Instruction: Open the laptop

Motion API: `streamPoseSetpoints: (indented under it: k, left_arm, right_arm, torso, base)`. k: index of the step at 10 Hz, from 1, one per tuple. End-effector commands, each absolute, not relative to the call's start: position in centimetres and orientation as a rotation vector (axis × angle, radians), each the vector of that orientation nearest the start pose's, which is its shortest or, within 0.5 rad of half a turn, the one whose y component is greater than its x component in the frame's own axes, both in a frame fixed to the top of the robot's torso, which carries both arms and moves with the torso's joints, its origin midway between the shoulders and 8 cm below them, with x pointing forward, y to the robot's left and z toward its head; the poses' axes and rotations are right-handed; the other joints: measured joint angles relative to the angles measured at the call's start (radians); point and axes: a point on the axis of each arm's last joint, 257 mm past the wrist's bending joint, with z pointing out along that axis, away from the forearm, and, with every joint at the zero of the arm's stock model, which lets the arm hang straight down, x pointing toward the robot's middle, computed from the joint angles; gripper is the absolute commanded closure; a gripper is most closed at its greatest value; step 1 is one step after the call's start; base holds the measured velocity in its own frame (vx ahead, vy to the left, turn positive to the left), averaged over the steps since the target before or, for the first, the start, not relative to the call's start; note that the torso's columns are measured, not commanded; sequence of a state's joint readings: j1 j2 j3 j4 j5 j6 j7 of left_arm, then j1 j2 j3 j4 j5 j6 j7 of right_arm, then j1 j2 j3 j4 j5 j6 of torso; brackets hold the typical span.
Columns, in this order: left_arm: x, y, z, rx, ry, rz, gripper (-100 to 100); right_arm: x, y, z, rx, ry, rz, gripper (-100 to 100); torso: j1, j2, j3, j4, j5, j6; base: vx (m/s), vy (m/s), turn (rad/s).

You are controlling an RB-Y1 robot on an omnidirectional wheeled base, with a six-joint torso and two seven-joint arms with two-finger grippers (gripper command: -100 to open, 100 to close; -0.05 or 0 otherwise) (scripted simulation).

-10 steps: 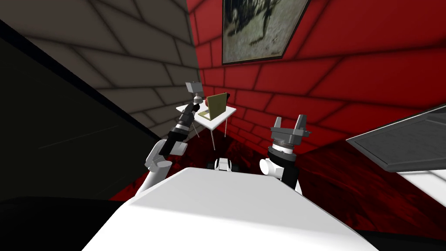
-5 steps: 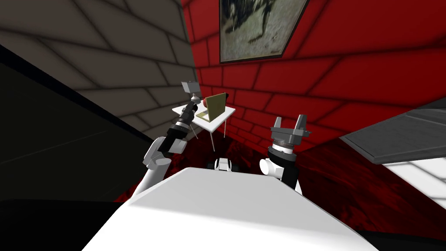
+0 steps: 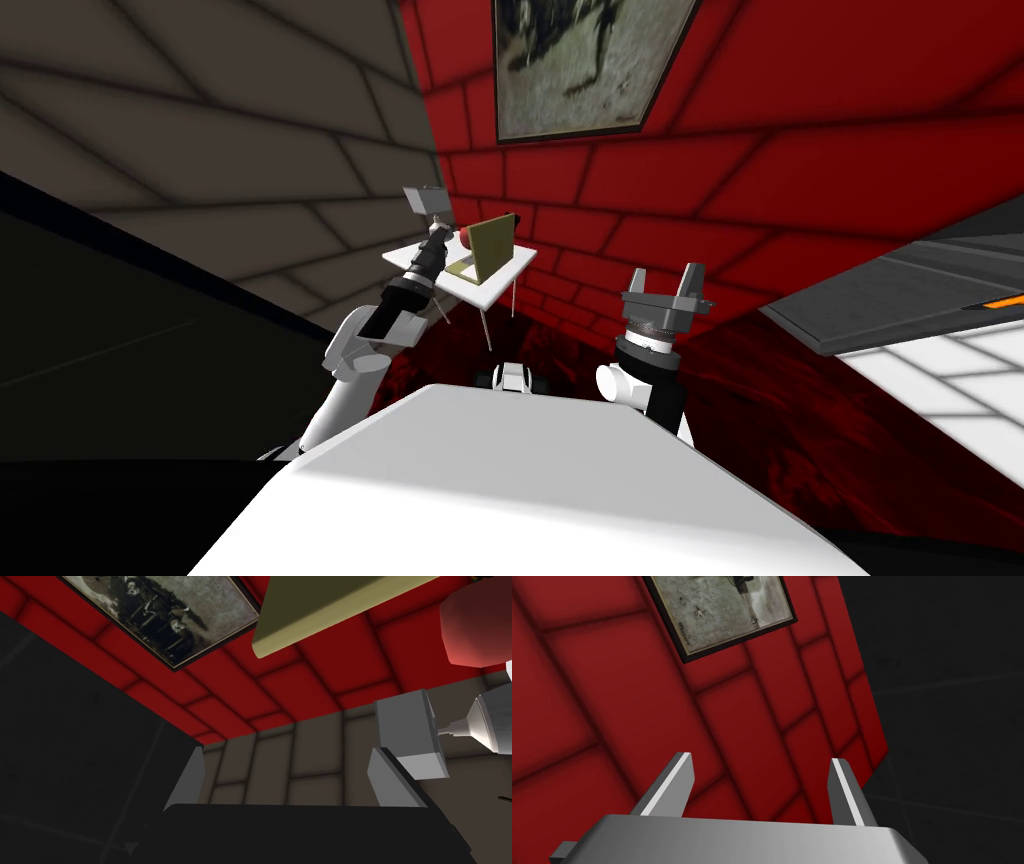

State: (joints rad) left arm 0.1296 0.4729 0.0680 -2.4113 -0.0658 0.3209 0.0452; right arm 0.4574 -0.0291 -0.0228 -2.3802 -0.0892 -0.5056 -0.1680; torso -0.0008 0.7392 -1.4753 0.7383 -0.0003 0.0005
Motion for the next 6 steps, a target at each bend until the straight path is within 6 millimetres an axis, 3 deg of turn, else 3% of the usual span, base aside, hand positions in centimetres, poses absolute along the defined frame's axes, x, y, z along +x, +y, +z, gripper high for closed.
streamPoseSetpoints:
  k: [1,6]
  left_arm:
    - [45.14,26.15,6.46,-0.57,1.151,-1.0,-100]
    - [46.06,26.35,6.12,-0.615,1.201,-0.962,-100]
  right_arm:
    - [31.95,-28.28,8.25,0.621,0.442,1.547,0]
    - [31.95,-28.28,8.25,0.621,0.442,1.547,0]
  torso:
    - [0.0,0.0,0.0,0.0,0.0,-0.001]
    - [0.0,-0.001,0.0,0.0,0.0,0.0]
  base:
    - [0.031,0.068,-0.125]
    - [0.016,0.054,-0.108]
